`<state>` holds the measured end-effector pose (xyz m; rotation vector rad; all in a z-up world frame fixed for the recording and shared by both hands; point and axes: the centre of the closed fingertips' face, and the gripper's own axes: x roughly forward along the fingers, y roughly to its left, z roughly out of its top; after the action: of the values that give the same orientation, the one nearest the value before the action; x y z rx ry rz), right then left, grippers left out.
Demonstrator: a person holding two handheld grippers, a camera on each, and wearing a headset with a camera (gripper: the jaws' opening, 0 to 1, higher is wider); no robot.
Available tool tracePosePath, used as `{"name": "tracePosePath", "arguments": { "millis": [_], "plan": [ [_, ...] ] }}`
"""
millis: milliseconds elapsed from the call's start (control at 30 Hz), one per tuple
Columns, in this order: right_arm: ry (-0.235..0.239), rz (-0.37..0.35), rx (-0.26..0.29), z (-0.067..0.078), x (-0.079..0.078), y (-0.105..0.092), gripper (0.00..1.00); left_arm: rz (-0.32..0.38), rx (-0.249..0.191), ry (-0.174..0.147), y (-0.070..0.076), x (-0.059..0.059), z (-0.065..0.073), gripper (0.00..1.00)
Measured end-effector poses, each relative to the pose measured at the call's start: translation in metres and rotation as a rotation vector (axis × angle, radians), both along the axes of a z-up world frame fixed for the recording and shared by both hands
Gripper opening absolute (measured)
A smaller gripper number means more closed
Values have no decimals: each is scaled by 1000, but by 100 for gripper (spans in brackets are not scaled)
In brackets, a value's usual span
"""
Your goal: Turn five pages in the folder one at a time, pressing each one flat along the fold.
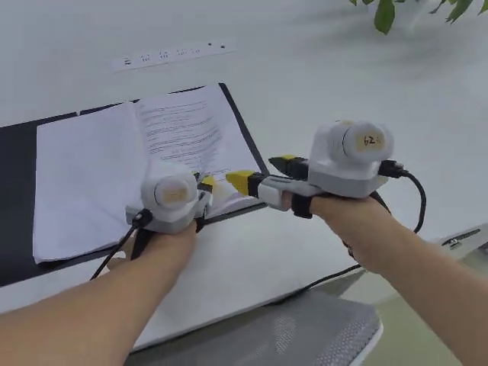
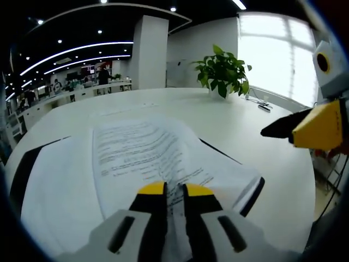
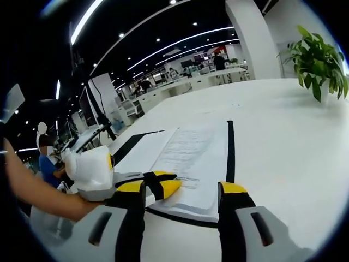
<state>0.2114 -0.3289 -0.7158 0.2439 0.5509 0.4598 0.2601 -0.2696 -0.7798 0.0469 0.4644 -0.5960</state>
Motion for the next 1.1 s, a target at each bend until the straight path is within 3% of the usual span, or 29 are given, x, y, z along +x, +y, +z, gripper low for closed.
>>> {"name": "tracePosePath", "arguments": {
  "millis": [333, 600, 833, 1100],
  "plan": [
    [129, 11, 12, -39, 0, 5, 47, 11, -4, -5, 0, 1, 0, 10],
    [168, -13, 45, -49, -5, 5, 45, 13, -8, -7, 0, 1, 0, 10],
    [210, -108, 117, -54, 2, -5, 26, 13, -8, -10, 0, 1, 0, 10],
    [220, -159, 90, -60, 3, -17, 5, 13, -8, -3, 0, 0, -1, 10]
  ]
}}
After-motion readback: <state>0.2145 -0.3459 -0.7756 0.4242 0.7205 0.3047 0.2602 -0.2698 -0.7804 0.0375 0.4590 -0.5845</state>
